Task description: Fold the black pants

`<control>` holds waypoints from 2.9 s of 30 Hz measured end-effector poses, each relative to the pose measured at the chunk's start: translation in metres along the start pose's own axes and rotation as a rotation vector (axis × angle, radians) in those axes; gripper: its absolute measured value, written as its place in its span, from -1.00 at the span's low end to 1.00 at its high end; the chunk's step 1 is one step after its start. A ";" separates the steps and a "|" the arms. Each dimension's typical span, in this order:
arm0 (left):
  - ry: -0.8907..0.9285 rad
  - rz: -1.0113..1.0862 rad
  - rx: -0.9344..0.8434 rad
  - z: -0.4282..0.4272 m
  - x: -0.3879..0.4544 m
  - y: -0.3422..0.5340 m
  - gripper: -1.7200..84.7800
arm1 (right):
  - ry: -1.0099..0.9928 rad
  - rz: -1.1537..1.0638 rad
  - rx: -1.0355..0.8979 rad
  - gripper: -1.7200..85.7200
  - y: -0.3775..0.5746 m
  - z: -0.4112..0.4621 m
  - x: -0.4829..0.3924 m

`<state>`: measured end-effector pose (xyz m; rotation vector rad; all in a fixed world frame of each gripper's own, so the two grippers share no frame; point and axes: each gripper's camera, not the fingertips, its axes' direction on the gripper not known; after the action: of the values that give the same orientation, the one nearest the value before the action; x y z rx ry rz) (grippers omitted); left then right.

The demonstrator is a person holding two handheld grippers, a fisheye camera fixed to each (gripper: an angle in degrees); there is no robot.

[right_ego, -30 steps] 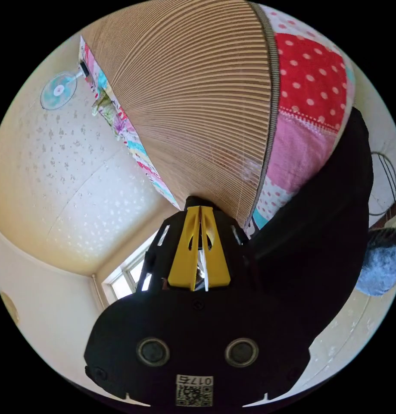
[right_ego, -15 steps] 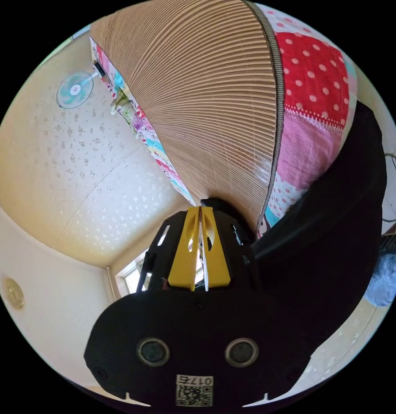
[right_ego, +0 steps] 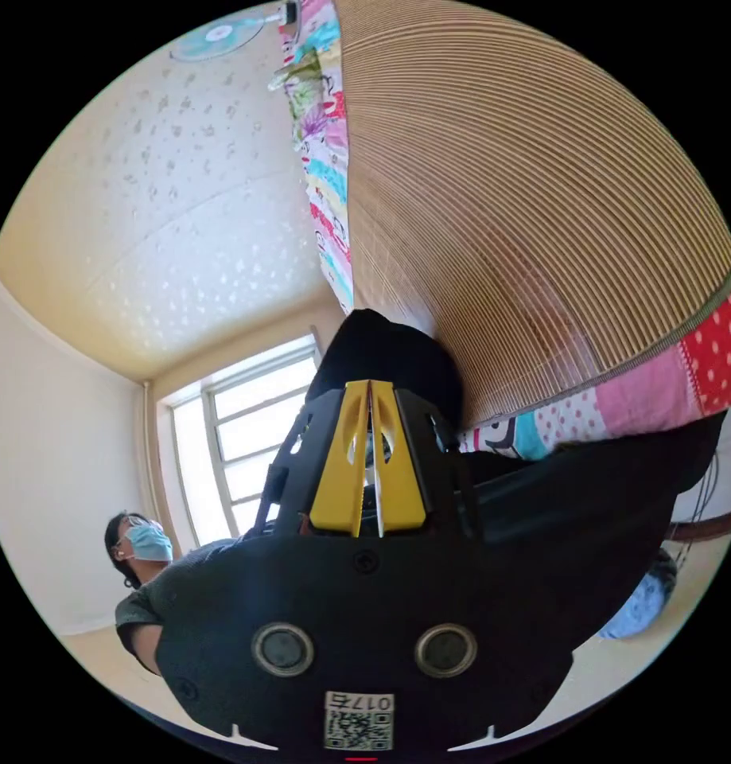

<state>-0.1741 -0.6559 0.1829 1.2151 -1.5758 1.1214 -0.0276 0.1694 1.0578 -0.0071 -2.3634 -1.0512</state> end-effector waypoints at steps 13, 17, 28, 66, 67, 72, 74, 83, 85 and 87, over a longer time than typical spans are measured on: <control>-0.307 -0.212 -0.660 0.161 -0.108 0.054 -0.72 | 0.609 -0.168 -0.185 -0.82 -0.001 0.113 -0.013; -0.218 -0.316 -0.443 0.137 -0.146 0.071 -0.71 | 0.784 -0.283 -0.224 -0.71 -0.010 0.180 -0.024; -0.207 -0.359 -0.291 0.180 -0.204 0.053 -0.60 | 1.160 -0.423 -0.339 -0.51 -0.077 0.377 -0.052; 0.020 0.856 -0.196 0.331 0.036 0.076 -0.91 | 0.787 -0.693 0.760 -0.90 0.182 0.011 -0.203; 0.030 0.885 -0.207 0.338 0.047 0.080 -0.91 | 0.772 -0.718 0.798 -0.90 0.185 0.004 -0.213; 0.164 0.986 -0.219 0.392 0.115 0.111 -0.90 | 0.592 -1.008 1.072 -0.90 0.213 -0.020 -0.300; 0.170 1.003 -0.227 0.401 0.129 0.121 -0.90 | 0.478 -1.120 1.079 -0.90 0.217 -0.015 -0.329; -0.184 0.941 0.008 0.314 0.146 0.157 -0.87 | 0.309 -1.360 0.531 -0.87 0.155 0.161 -0.429; -0.236 0.821 0.064 0.286 0.127 0.161 -0.86 | 0.380 -1.331 0.307 -0.85 0.123 0.227 -0.425; -0.358 0.568 0.108 0.247 0.084 0.169 -0.81 | 0.520 -1.196 -0.021 -0.81 0.076 0.324 -0.396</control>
<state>-0.3769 -0.8911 0.1735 1.1083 -2.2509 1.4077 0.1706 0.5284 0.7424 1.6070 -1.7487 -1.3113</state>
